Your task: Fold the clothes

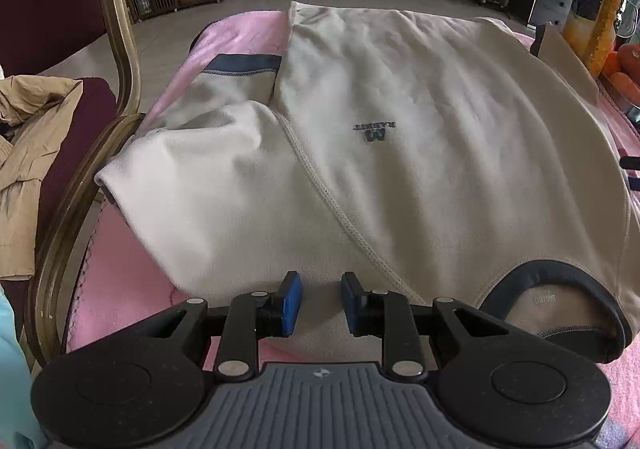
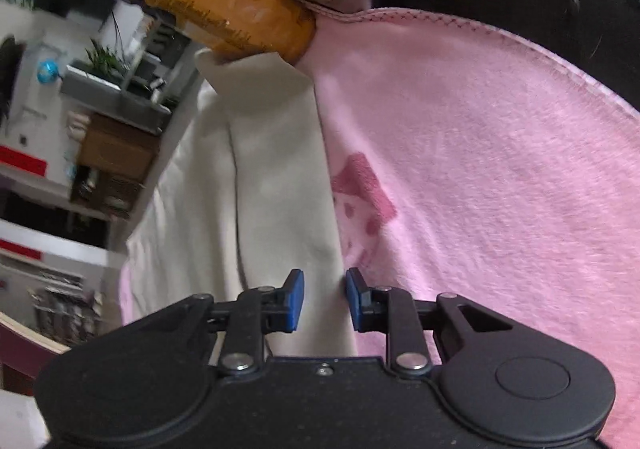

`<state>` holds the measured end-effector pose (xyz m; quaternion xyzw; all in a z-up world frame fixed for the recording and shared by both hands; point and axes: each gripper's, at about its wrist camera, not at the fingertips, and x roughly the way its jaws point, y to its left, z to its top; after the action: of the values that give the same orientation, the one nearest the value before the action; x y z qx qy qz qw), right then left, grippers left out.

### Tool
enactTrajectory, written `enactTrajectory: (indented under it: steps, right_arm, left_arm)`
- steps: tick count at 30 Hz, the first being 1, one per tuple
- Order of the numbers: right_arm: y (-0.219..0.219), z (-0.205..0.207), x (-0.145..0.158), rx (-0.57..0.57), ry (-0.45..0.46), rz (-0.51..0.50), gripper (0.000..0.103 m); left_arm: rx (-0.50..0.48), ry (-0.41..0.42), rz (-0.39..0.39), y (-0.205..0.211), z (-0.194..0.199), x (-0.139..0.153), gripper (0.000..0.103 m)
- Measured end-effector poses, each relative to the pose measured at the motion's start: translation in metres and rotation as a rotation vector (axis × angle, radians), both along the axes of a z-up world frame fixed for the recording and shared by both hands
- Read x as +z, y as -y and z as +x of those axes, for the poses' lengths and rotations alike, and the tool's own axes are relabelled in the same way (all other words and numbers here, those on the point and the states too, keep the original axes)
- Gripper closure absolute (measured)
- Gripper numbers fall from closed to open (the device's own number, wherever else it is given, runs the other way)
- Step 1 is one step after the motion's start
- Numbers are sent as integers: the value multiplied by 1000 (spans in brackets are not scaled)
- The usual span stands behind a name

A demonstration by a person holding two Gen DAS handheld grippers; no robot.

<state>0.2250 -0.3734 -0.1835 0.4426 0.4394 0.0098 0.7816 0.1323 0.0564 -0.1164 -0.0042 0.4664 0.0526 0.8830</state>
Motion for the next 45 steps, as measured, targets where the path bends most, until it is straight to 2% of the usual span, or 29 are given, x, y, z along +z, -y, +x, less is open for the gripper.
enactTrajectory:
  steps: [3, 7, 9, 12, 16, 19, 23, 26, 27, 29, 31, 33, 38, 40, 42, 45]
  right_arm:
    - [2, 0, -6, -21, 7, 21, 91]
    - [4, -7, -6, -57, -13, 55, 92]
    - [2, -12, -3, -68, -18, 23, 101]
    - [0, -22, 10, -102, -1, -83, 101]
    - [8, -52, 38, -197, 77, -144, 102]
    - [19, -75, 46, -266, 92, -143, 102]
    - [27, -90, 37, -270, 58, -103, 101]
    - [26, -99, 30, -240, 42, -35, 93]
    - [26, -103, 27, -229, 33, -8, 81]
    - [25, -113, 23, -213, 18, 23, 71]
    - [22, -119, 19, -186, 5, 30, 69]
    - [18, -118, 13, -142, -13, 44, 62]
    - [-1, -105, 4, -47, 0, 33, 61]
    - [-8, -101, 3, -17, 12, 60, 62]
    - [-13, -100, 1, -4, 11, 95, 62]
    - [-15, -98, -1, -14, 1, 108, 62]
  left_arm:
    - [-1, 4, 0, -2, 1, -1, 79]
    - [-9, 15, 5, -3, 0, -2, 77]
    - [-5, 17, 7, -3, 0, -2, 74]
    - [2, 18, 6, -5, 1, -2, 73]
    - [0, 28, 9, -5, -3, -2, 72]
    - [2, 32, 6, -6, -6, -2, 72]
    - [11, 31, 9, -6, -12, -1, 72]
    - [19, 25, 11, -7, -18, 0, 71]
    - [23, 21, 10, -8, -20, 1, 71]
    - [41, 14, -12, -12, -26, 4, 72]
    - [62, 21, -54, -19, -33, 9, 72]
    - [100, 47, -96, -29, -38, 13, 72]
    - [235, 106, -173, -55, -46, 20, 71]
    - [299, 127, -218, -68, -48, 21, 68]
    - [348, 153, -269, -79, -50, 22, 63]
    - [413, 161, -351, -92, -53, 18, 62]
